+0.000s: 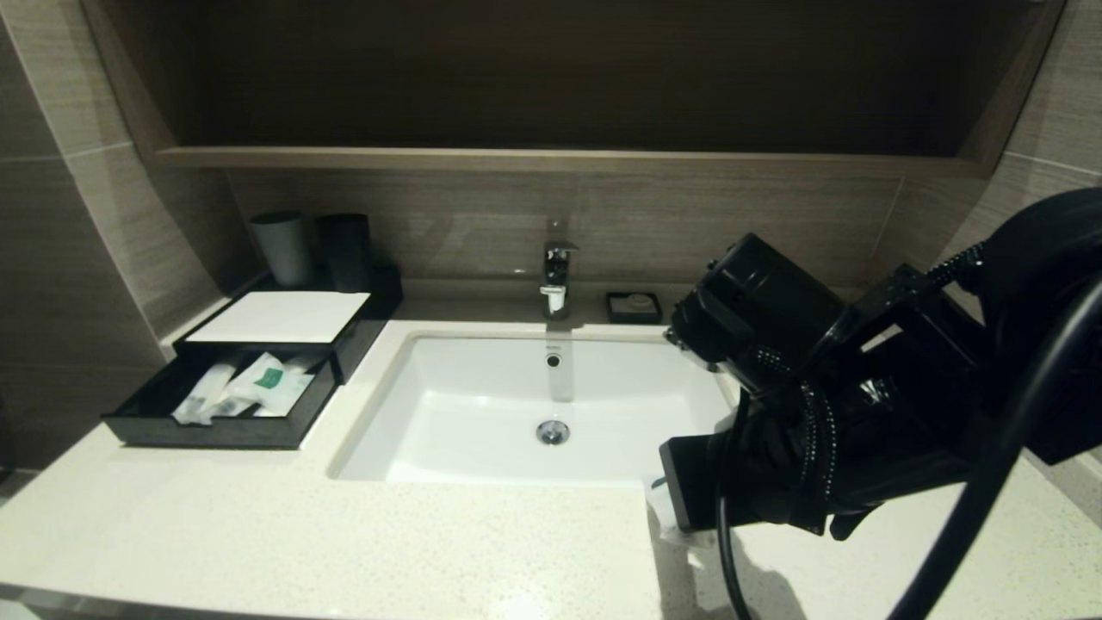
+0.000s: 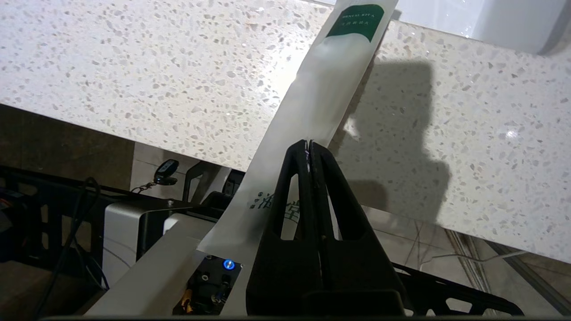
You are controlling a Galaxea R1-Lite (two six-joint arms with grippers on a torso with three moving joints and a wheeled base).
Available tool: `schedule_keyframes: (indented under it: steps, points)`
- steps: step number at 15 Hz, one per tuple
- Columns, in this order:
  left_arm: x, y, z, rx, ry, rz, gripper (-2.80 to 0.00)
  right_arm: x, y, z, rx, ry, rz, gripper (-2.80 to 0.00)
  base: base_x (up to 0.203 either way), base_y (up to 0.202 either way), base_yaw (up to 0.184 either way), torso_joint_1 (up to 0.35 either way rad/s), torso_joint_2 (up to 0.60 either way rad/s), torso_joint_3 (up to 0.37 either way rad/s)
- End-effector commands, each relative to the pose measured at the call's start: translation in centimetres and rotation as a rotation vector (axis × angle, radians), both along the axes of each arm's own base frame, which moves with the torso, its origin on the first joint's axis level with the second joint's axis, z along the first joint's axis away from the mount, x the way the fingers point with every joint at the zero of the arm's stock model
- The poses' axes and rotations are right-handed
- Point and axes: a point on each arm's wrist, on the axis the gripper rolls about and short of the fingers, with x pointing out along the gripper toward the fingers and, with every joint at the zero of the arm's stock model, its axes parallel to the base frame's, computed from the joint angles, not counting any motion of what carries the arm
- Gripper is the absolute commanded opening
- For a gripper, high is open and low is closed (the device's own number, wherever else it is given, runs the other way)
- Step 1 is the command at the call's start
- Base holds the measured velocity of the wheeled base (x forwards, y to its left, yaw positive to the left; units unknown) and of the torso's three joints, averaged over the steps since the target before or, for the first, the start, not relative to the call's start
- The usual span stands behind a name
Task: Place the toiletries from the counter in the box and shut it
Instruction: Pick up the bathroom toiletry
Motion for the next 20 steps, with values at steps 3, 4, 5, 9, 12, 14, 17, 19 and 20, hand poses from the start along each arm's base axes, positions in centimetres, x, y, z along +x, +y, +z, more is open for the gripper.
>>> schedule_keyframes:
  steps: [3, 4, 5, 9, 12, 14, 17, 19, 20]
  points:
    - [0.2, 0.0, -0.5, 0.000, 0.019, 0.001, -2.80, 0.1, 2.1, 0.0, 0.004, -0.009, 0.052, -2.80, 0.000, 0.000, 0.000, 0.000, 0.00, 0.000]
    - [0.2, 0.0, -0.5, 0.000, 0.019, 0.000, -2.80, -0.1, 2.6, -0.2, -0.001, -0.006, 0.068, -2.80, 0.000, 0.000, 0.000, 0.000, 0.00, 0.000]
    - [0.2, 0.0, -0.5, 0.000, 0.020, 0.000, -2.80, -0.5, 3.2, -0.5, -0.009, -0.002, 0.088, -2.80, 0.000, 0.000, 0.000, 0.000, 0.00, 0.000]
    - [0.2, 0.0, -0.5, 0.000, 0.019, 0.000, -2.80, -1.1, 4.8, -1.4, -0.028, 0.010, 0.131, -2.80, 0.000, 0.000, 0.000, 0.000, 0.00, 0.000]
    - [0.2, 0.0, -0.5, 0.000, 0.019, 0.000, -2.80, -1.0, 5.5, -1.6, -0.025, 0.008, 0.142, -2.80, 0.000, 0.000, 0.000, 0.000, 0.00, 0.000]
    - [0.2, 0.0, -0.5, 0.000, 0.021, 0.000, -2.80, -0.9, 6.2, -1.5, -0.020, 0.002, 0.167, -2.80, 0.000, 0.000, 0.000, 0.000, 0.00, 0.000]
    - [0.2, 0.0, -0.5, 0.000, 0.021, 0.000, -2.80, -0.9, 7.3, -2.0, -0.031, 0.005, 0.189, -2.80, 0.000, 0.000, 0.000, 0.000, 0.00, 0.000]
    - [0.2, 0.0, -0.5, 0.000, 0.019, 0.002, -2.80, -0.9, 7.6, -2.3, -0.047, 0.002, 0.216, -2.80, 0.000, 0.000, 0.000, 0.000, 0.00, 0.000]
    - [0.2, 0.0, -0.5, 0.000, 0.019, 0.000, -2.80, -0.9, 7.7, -2.4, -0.055, 0.002, 0.228, -2.80, 0.000, 0.000, 0.000, 0.000, 0.00, 0.000]
